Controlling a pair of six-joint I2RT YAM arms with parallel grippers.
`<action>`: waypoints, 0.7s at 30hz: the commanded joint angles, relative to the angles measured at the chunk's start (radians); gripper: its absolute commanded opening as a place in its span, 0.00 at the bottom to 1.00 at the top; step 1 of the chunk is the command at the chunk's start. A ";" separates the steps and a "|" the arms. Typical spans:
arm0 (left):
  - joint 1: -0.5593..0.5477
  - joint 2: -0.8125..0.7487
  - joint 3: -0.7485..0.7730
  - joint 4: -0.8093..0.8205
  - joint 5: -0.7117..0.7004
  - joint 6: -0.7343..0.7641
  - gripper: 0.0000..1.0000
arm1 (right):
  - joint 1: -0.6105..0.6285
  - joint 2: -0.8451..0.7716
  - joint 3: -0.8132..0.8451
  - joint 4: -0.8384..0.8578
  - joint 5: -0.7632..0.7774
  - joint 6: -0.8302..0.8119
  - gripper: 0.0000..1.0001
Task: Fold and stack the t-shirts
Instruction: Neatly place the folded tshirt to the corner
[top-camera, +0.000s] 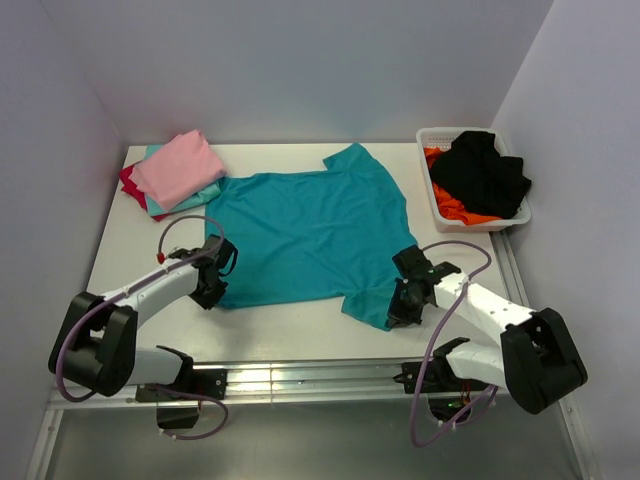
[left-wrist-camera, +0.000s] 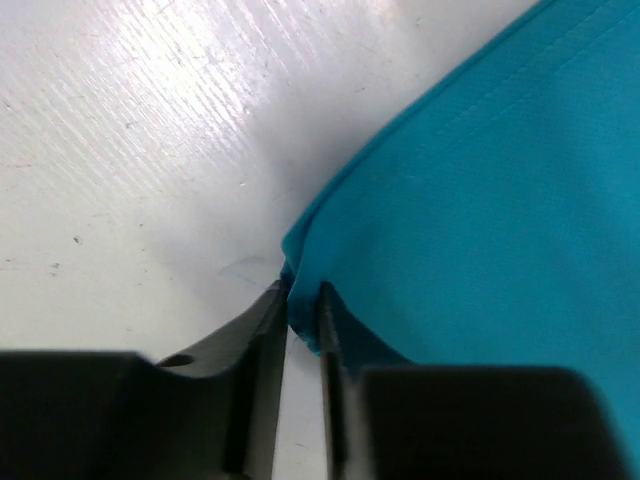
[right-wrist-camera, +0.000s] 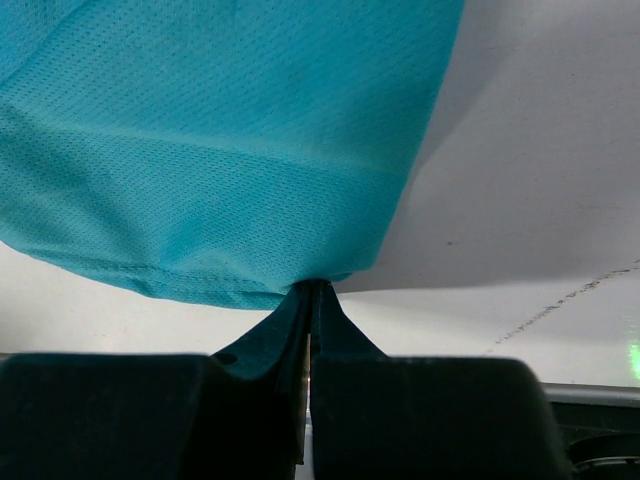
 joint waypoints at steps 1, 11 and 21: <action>0.005 0.035 0.001 0.045 0.004 0.006 0.16 | 0.007 0.012 0.024 0.002 0.052 -0.011 0.00; 0.004 -0.059 0.084 -0.067 0.059 0.103 0.00 | 0.007 -0.070 0.180 -0.187 0.086 0.017 0.00; 0.007 -0.155 0.099 -0.128 0.130 0.180 0.00 | 0.007 -0.142 0.333 -0.371 0.140 -0.014 0.00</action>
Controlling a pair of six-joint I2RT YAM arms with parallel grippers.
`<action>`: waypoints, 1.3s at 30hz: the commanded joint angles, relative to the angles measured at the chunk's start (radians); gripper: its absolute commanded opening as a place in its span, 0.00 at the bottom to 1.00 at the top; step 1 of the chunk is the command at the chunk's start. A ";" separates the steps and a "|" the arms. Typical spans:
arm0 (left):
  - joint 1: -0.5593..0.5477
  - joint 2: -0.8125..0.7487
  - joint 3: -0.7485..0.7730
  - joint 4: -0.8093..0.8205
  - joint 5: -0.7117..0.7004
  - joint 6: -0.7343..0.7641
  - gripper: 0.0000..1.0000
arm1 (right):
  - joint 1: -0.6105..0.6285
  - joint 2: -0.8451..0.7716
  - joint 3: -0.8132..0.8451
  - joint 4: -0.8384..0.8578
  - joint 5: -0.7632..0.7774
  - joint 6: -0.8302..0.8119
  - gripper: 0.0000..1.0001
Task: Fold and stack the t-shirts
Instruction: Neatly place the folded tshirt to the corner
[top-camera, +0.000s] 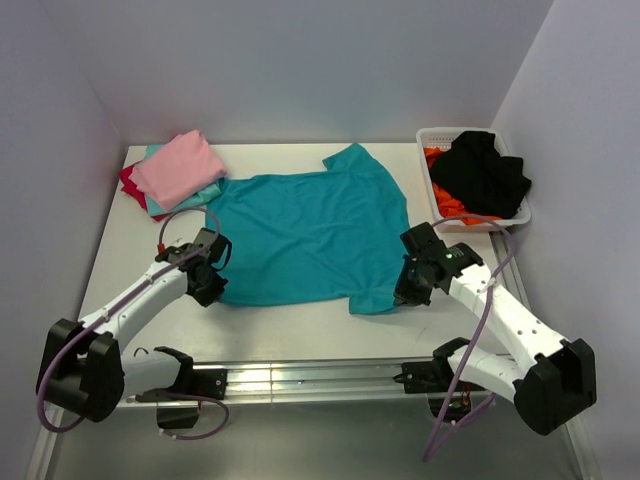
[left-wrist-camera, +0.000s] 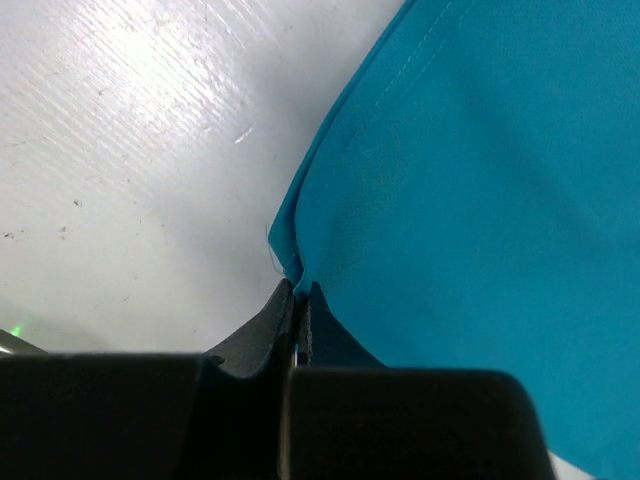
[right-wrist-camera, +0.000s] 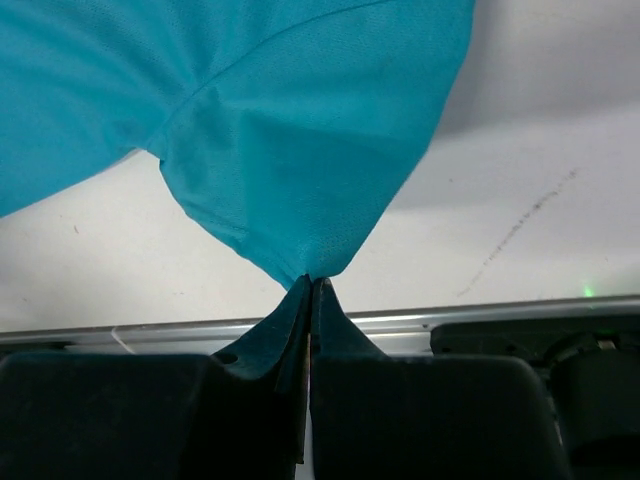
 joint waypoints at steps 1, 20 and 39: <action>0.004 -0.035 0.033 -0.043 0.046 0.049 0.00 | 0.007 -0.034 0.072 -0.111 0.056 -0.014 0.00; 0.115 -0.001 0.236 -0.092 0.053 0.166 0.00 | -0.013 0.181 0.382 -0.130 0.167 -0.070 0.00; 0.299 0.540 0.624 0.080 0.108 0.309 0.00 | -0.177 0.852 0.982 -0.073 0.176 -0.205 0.00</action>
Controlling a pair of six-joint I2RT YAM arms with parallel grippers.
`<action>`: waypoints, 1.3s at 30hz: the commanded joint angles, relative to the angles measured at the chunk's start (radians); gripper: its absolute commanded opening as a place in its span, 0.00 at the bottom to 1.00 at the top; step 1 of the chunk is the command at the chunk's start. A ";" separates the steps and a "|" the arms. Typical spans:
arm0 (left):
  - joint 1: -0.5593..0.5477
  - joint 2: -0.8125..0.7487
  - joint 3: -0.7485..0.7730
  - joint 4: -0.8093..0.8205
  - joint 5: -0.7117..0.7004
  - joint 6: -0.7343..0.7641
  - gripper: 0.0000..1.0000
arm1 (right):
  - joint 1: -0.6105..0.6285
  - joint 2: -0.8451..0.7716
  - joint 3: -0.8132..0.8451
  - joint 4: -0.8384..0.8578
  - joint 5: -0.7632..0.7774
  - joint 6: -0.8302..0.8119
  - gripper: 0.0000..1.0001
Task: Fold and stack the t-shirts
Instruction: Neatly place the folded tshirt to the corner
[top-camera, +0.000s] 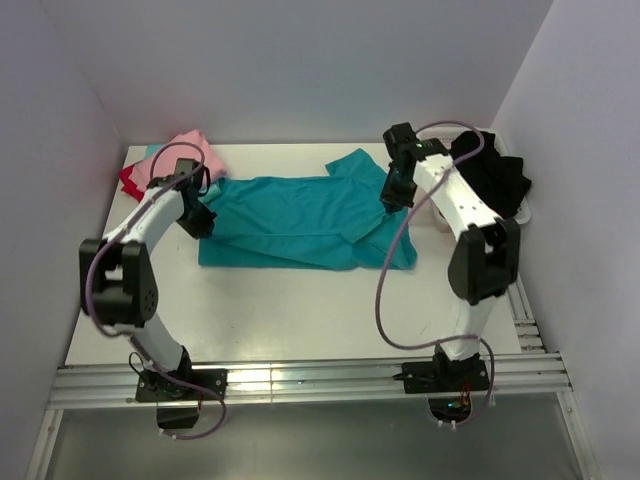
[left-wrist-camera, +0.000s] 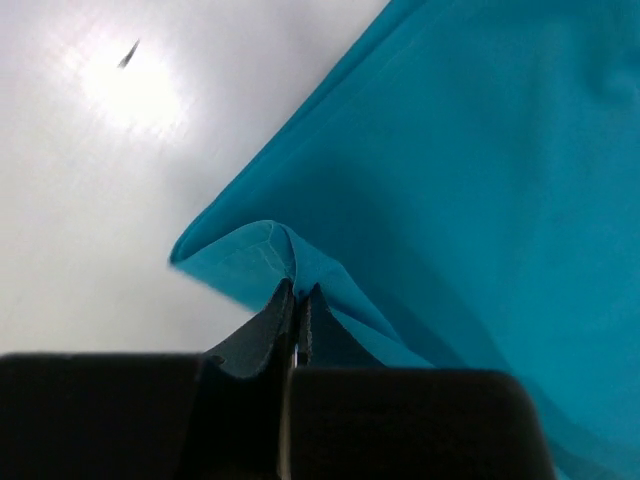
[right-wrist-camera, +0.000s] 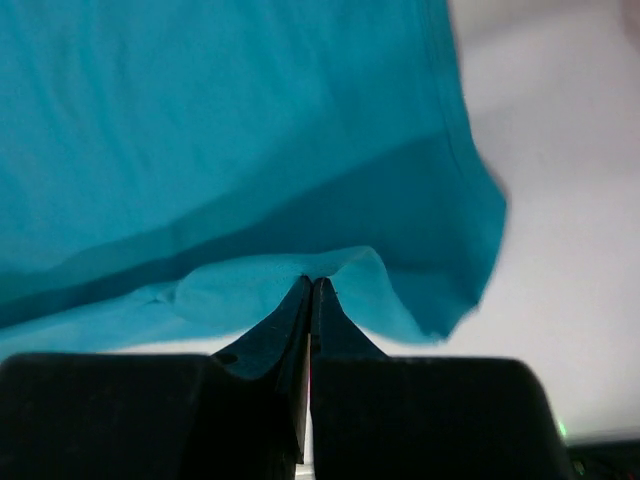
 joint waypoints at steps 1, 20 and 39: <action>0.026 0.185 0.146 0.063 0.004 0.062 0.02 | -0.021 0.157 0.128 0.040 0.008 -0.025 0.00; 0.064 0.129 0.178 0.000 0.081 0.047 0.95 | -0.079 0.029 0.016 0.043 0.002 0.030 1.00; -0.008 0.204 -0.039 0.166 0.087 0.050 0.63 | -0.076 0.165 -0.294 0.341 -0.133 0.007 0.00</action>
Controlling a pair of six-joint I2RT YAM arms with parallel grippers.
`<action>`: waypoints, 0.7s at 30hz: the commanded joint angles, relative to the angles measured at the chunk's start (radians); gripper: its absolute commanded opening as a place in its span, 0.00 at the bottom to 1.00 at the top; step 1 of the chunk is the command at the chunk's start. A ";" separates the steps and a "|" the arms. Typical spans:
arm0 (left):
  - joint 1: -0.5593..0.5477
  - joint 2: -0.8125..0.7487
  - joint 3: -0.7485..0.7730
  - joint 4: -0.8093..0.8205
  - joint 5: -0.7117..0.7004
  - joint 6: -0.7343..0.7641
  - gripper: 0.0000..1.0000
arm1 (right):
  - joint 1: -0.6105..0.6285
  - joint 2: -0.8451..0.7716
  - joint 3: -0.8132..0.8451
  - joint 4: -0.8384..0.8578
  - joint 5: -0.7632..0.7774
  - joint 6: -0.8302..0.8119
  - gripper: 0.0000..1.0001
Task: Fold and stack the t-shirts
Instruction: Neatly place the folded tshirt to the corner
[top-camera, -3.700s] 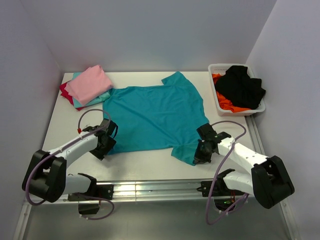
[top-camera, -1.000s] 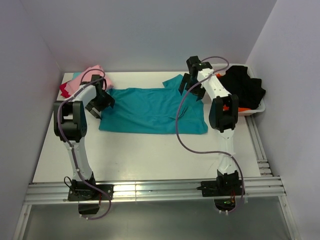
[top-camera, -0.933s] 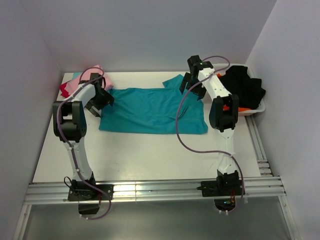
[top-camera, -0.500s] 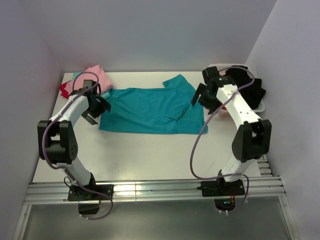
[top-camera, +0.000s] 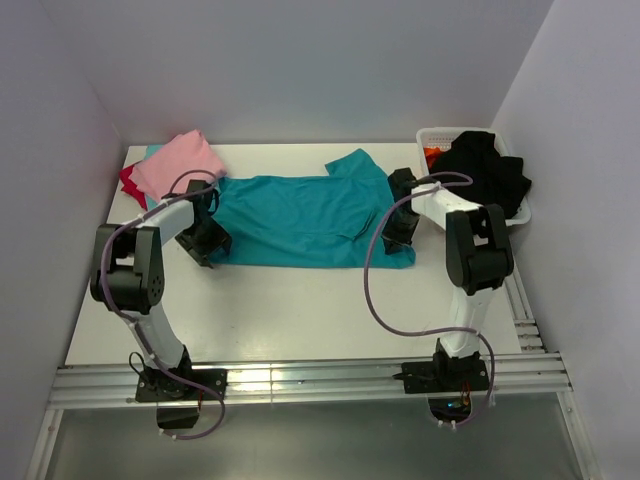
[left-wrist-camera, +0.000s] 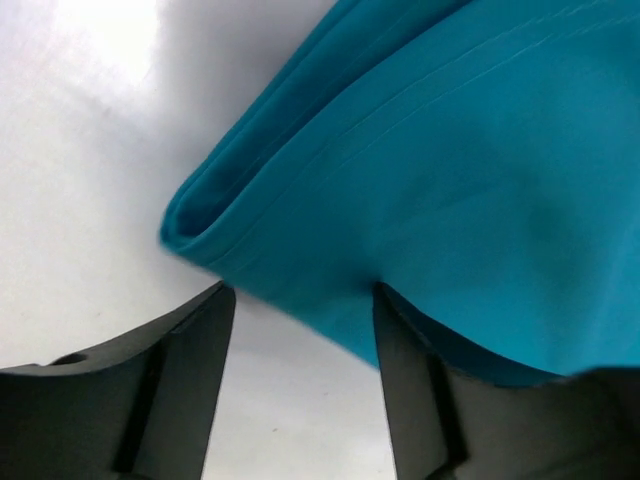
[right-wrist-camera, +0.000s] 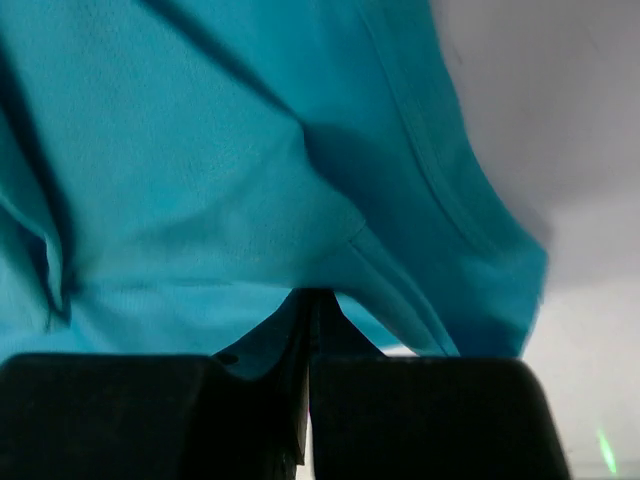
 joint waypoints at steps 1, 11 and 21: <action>-0.005 0.061 0.075 0.063 -0.020 0.013 0.60 | -0.003 0.065 0.084 0.071 0.014 -0.034 0.00; -0.005 0.055 -0.034 0.079 -0.043 0.004 0.03 | -0.021 0.015 -0.078 0.098 0.000 0.018 0.00; -0.007 -0.054 -0.134 0.071 -0.005 0.018 0.00 | -0.023 -0.200 -0.275 0.034 0.031 0.071 0.00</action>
